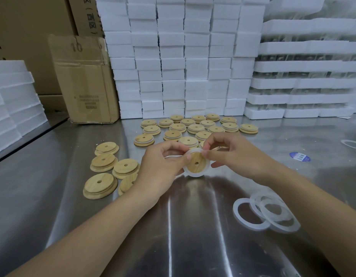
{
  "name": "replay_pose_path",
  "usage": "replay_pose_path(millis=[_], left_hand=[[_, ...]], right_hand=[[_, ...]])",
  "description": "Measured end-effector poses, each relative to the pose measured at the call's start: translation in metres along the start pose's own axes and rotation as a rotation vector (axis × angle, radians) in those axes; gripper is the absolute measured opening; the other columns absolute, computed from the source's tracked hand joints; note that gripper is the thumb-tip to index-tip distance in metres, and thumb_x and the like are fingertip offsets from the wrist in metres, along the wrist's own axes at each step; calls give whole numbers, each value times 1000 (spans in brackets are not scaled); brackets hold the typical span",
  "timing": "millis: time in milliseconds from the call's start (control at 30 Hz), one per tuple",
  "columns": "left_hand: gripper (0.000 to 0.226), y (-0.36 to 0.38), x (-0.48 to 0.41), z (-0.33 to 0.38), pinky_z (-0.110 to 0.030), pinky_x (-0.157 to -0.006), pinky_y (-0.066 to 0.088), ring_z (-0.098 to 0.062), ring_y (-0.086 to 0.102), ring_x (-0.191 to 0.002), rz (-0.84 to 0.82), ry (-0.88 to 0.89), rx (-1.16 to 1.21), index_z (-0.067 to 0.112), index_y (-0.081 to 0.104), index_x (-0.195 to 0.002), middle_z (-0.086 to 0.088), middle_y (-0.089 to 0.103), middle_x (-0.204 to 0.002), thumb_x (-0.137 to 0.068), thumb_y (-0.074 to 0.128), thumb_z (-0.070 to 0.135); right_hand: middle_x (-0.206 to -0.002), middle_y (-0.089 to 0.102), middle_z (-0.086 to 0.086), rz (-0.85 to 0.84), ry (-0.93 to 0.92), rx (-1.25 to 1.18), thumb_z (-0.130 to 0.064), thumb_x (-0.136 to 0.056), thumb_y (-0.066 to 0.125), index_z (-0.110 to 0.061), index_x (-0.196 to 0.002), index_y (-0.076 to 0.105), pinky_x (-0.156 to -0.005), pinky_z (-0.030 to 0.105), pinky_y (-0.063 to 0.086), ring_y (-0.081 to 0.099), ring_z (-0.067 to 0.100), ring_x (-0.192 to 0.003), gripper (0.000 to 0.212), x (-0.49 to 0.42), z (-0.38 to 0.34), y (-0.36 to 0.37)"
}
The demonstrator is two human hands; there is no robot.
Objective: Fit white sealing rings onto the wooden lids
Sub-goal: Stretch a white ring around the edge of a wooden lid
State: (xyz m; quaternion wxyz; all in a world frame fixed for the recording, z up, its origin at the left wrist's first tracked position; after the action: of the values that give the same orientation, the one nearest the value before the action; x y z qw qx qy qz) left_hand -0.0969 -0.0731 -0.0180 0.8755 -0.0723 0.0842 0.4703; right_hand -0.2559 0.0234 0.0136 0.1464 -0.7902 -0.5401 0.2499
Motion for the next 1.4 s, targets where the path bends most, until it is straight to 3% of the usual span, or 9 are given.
replay_pose_path(millis=[300, 600, 800, 967, 1100, 1200, 1400], left_hand=[[6, 0, 1, -4, -41, -86, 67, -18, 80, -91, -8, -67, 78, 6, 81, -96, -8, 83, -91, -91, 82, 8], [2, 0, 0, -5, -31, -76, 67, -14, 79, -82, -11, -99, 82, 2, 78, -93, -11, 81, -87, -92, 80, 3], [5, -1, -2, -5, -27, -74, 66, -15, 80, -85, -58, -115, 41, 8, 78, -88, -10, 82, -89, -92, 80, 5], [10, -7, -5, 0, -43, -88, 66, -23, 80, -93, -40, -32, -115, 17, 78, -85, -4, 82, -88, -93, 82, 12], [16, -4, -7, 9, -43, -86, 65, -13, 80, -88, -61, 56, -200, 27, 74, -100, 4, 83, -94, -93, 81, 14], [18, -2, -7, 10, -34, -82, 65, -12, 80, -91, -82, 71, -217, 26, 79, -108, 5, 83, -95, -91, 84, 19], [14, -5, -6, 2, -40, -77, 68, -18, 80, -91, -65, -31, -94, 20, 81, -103, 0, 82, -96, -92, 82, 11]], right_hand=[[-90, 73, 8, -26, 25, -65, -10, -99, 70, -7, -92, 71, -86, 30, 63, 70, 9, -83, 8, 1, 2, 0], [-97, 74, 27, -54, 82, -107, -8, -101, 68, -5, -93, 69, -93, 39, 64, 74, 19, -85, 9, -1, 10, -4], [-101, 73, 28, -81, 85, -76, -14, -97, 75, -6, -92, 72, -90, 36, 64, 75, 24, -90, 9, -1, 14, -7], [-99, 74, 29, -74, 81, -128, -15, -92, 80, -8, -90, 77, -86, 33, 64, 74, 24, -89, 8, 0, 13, -5], [-102, 70, 36, -57, 65, -125, -10, -92, 79, -1, -95, 75, -87, 33, 65, 72, 24, -87, 10, -2, 12, 0], [-100, 71, 33, -57, 54, -108, -11, -92, 80, -2, -96, 75, -87, 32, 65, 72, 24, -89, 11, -3, 11, 4], [-92, 81, 12, -74, 98, -75, -14, -98, 74, -1, -96, 74, -88, 34, 65, 78, 14, -89, 13, -3, 21, 4]])
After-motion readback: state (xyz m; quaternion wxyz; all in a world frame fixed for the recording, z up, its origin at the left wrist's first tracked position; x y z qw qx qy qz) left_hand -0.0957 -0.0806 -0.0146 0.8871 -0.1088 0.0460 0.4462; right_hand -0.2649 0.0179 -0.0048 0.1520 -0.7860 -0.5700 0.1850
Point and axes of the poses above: each hand's wrist, its own x-axis away from the middle knuckle, its own y-axis out of the palm, z = x × y, the point moved 9 cm from there along -x, towards the middle knuckle
